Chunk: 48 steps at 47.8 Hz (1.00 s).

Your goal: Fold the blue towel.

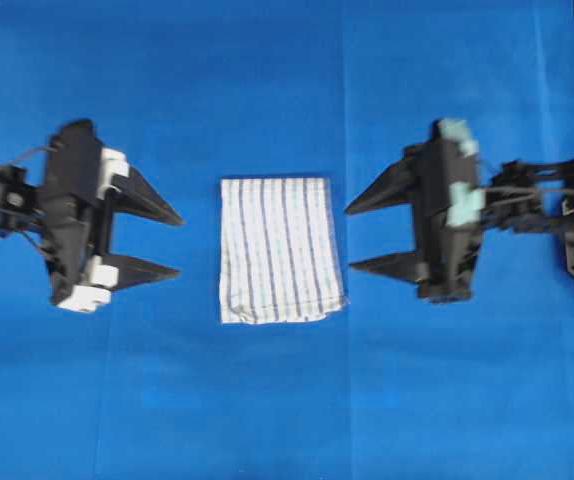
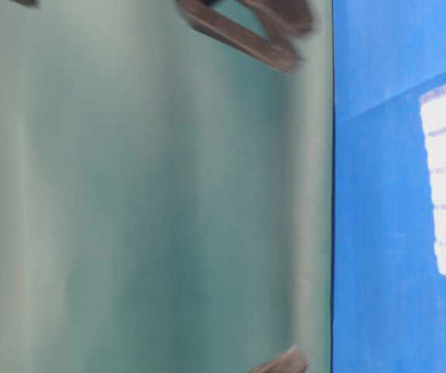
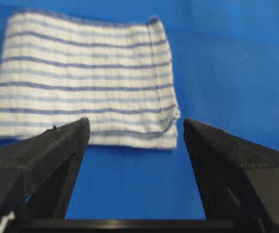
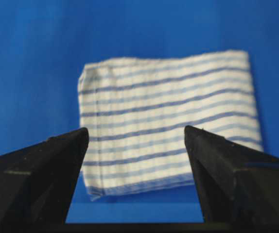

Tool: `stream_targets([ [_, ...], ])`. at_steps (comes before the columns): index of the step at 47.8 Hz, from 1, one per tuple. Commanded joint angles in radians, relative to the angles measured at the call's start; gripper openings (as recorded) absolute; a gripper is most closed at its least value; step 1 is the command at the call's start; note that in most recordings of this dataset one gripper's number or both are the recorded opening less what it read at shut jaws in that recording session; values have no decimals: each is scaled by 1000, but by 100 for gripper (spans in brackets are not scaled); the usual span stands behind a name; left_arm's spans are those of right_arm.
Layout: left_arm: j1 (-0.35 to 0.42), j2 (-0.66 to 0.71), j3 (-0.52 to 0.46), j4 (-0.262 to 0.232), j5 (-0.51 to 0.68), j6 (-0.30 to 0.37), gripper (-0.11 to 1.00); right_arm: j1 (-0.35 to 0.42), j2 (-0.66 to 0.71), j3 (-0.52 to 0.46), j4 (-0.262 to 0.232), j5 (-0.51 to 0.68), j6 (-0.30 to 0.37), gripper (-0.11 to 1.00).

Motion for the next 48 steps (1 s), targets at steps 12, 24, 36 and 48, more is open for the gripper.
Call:
stream_targets([
  [12, 32, -270, 120, 5, -2, 5, 71, -64, -275, 77, -63, 81, -3, 83],
  [24, 34, -503, 229, 11, 2, 46, 71, -75, -466, 167, -92, 121, -3, 83],
  [36, 38, -653, 322, 11, 23, 75, 71, -77, -595, 291, -109, 100, -3, 83],
  [48, 44, -699, 397, 11, 34, 75, 70, -77, -624, 383, -109, 18, -3, 83],
])
